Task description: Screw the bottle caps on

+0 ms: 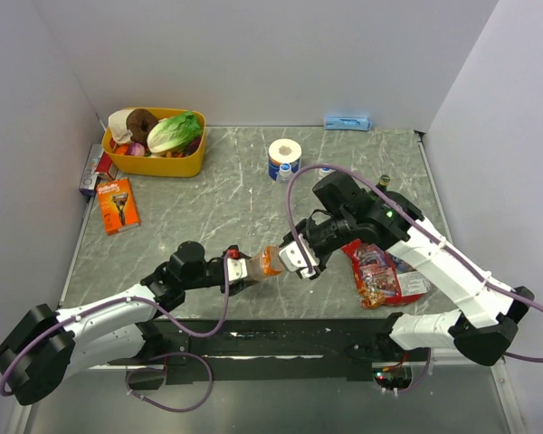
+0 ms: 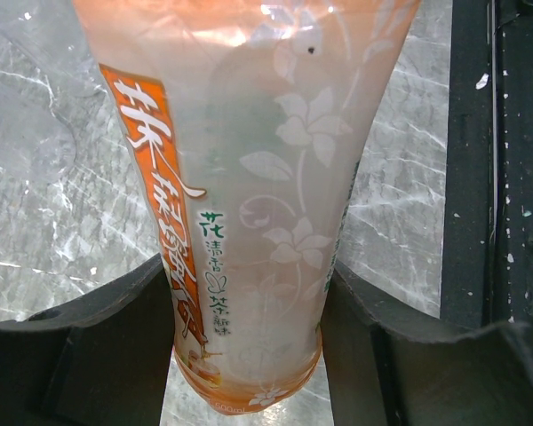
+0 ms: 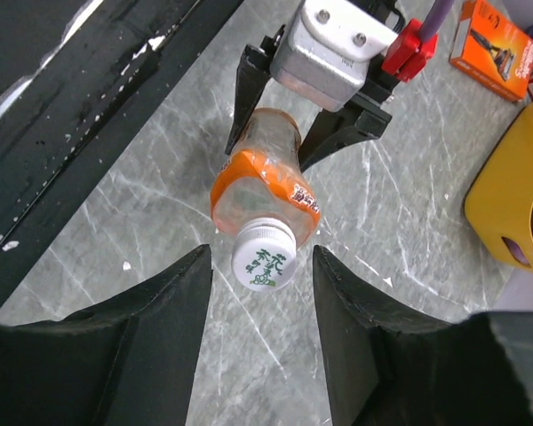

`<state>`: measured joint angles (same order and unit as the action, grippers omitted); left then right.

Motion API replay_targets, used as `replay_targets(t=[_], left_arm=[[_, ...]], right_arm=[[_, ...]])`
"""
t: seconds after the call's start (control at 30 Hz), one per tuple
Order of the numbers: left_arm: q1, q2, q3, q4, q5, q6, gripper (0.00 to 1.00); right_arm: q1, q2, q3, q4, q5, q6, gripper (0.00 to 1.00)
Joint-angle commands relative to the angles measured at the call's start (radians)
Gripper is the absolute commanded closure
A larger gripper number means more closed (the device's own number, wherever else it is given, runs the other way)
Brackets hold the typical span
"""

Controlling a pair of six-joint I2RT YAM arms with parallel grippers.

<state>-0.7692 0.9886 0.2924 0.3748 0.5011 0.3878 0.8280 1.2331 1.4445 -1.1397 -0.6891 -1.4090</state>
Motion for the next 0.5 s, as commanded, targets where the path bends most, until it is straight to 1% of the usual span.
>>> replay_targets(t=[0.0,0.17,0.33,0.37,0.4,0.43,0.47], left_arm=[[-0.002,-0.021,0.044,0.030,0.036,0.026,0.99],[-0.002,-0.019,0.045,0.042,0.037,0.028,0.99],[-0.002,-0.013,0.051,0.049,0.037,0.026,0.99],[-0.002,-0.010,0.056,0.047,0.034,0.023,0.99],[-0.002,-0.008,0.056,0.047,0.031,0.022,0.99],[-0.002,-0.007,0.062,0.049,0.030,0.022,0.99],[-0.002,-0.005,0.063,0.053,0.016,0.019,0.99]], right_arm=[[0.008,0.008,-0.009,-0.009,0.020,-0.022,0.45],[0.010,0.014,-0.012,-0.011,0.026,-0.024,0.47],[0.010,0.025,-0.010,-0.012,0.031,-0.019,0.52],[0.010,0.026,-0.009,-0.011,0.033,-0.015,0.58],[0.010,0.032,-0.004,-0.009,0.033,0.001,0.60],[0.010,0.037,-0.001,-0.005,0.037,0.014,0.66],[0.010,0.049,0.004,0.003,0.040,0.037,0.69]])
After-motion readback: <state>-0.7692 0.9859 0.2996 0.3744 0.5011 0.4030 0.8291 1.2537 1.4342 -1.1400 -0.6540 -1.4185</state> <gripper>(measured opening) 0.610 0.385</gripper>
